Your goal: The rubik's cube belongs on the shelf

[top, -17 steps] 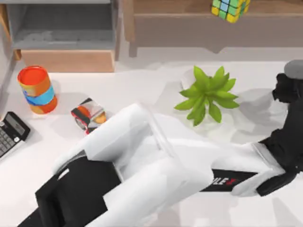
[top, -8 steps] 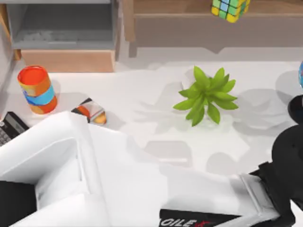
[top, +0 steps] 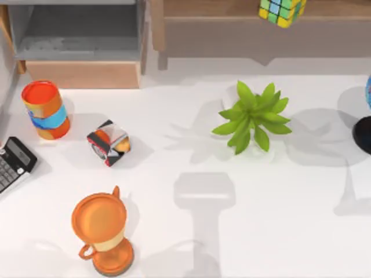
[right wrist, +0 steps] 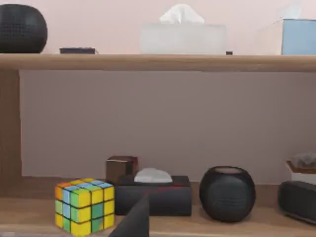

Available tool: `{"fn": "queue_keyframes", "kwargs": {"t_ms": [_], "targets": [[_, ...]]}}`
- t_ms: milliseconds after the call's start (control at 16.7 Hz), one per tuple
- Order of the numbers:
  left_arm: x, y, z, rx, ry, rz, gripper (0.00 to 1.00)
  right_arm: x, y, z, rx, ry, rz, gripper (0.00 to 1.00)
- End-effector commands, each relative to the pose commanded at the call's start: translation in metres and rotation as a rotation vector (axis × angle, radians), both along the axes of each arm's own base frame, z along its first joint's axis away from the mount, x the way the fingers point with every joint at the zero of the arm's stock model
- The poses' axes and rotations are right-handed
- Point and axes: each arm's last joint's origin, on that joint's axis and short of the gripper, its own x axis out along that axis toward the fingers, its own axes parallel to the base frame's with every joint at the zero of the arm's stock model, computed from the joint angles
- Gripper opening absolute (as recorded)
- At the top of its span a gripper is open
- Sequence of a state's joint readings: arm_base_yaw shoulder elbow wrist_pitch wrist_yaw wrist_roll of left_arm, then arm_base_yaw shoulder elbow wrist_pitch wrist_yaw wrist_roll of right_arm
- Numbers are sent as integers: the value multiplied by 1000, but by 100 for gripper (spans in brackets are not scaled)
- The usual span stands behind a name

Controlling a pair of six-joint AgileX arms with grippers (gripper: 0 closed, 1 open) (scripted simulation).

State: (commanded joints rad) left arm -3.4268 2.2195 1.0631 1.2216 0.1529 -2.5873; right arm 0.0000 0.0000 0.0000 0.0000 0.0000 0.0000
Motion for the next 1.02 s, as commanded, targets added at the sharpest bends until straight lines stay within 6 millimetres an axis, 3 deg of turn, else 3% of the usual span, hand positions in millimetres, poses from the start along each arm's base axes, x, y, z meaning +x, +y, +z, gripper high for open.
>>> {"fn": "queue_keyframes", "kwargs": {"t_ms": [120,240,300,420,540,720,840,1020], "targets": [[70,108,-4,229,-169,-390,100,0,0,0,0,0,0,100],[163,184,-8,393,-419,-751,100,0,0,0,0,0,0,100],[214,209,-10,446,-569,-917,100,0,0,0,0,0,0,100],[315,235,-12,488,-900,-1201,100,0,0,0,0,0,0,100],[409,232,-15,445,-1254,-1417,100,0,0,0,0,0,0,100],[521,192,-17,236,-1765,-1597,100,0,0,0,0,0,0,100],[573,155,-19,33,-2050,-1626,100,0,0,0,0,0,0,100],[621,100,-20,-292,-2359,-1575,100,0,0,0,0,0,0,100]]}}
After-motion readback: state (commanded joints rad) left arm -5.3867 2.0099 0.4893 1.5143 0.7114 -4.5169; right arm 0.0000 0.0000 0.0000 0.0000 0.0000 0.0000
